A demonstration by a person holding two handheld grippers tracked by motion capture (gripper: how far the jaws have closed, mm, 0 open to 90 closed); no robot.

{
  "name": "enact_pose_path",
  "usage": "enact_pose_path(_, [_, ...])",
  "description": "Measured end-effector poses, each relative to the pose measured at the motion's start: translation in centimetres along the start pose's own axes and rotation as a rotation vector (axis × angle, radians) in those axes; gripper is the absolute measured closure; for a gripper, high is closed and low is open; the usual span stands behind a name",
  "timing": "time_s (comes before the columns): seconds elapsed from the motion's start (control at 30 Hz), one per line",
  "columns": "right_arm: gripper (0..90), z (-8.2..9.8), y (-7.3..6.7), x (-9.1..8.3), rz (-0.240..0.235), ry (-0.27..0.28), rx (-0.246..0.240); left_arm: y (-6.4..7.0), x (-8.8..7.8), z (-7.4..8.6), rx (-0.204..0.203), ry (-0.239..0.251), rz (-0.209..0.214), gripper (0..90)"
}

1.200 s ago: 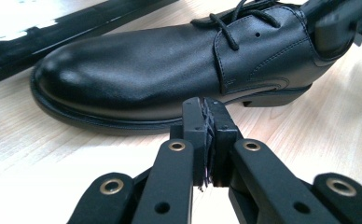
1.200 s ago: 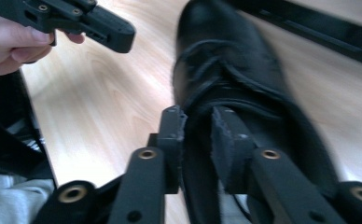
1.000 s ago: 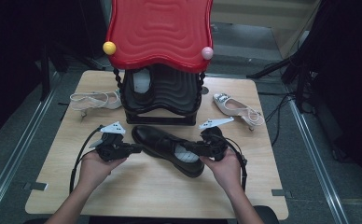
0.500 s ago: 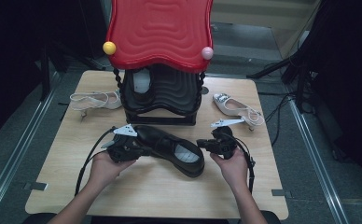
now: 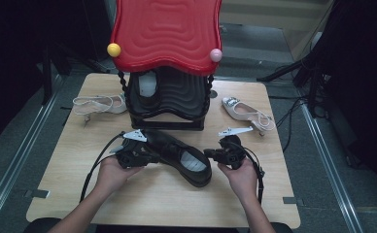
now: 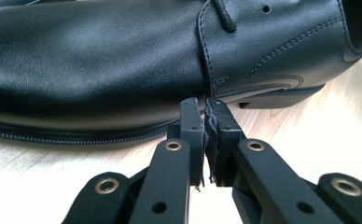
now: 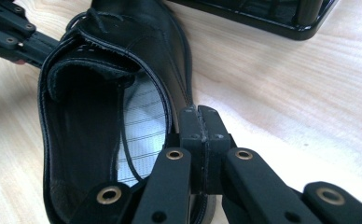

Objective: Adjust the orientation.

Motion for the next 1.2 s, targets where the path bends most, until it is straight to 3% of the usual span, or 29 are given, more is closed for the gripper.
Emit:
enact_pose_path(0.27, [90.0, 1.0, -1.5, 0.0, 0.0, -0.019, -0.032, -0.6, 0.0, -0.2, -0.005, -0.008, 0.009, 86.9])
enact_pose_path(0.47, [90.0, 1.5, -2.3, 0.0, -0.006, -0.022, -0.029, -0.8, 0.2, -0.5, -0.018, -0.008, 0.024, 87.1])
enact_pose_path(0.77, [90.0, 2.4, -3.5, 0.0, -0.019, -0.035, -0.03, -1.1, 0.6, -1.1, -0.001, -0.019, 0.022, 87.8])
enact_pose_path(1.2, [90.0, 3.2, -4.5, -0.2, -0.018, -0.037, -0.007, -0.6, 1.6, -2.2, -0.002, -0.011, 0.035, 86.9])
Point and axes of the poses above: each handheld gripper's, and its own axes: x roughly forward along the jaws, z roughly out of its underside, y roughly to its right, the point moved 10 cm from there along x, roughly forward along the jaws, and after that the axes turned 8 degrees about -z, right-handed, at the moved point
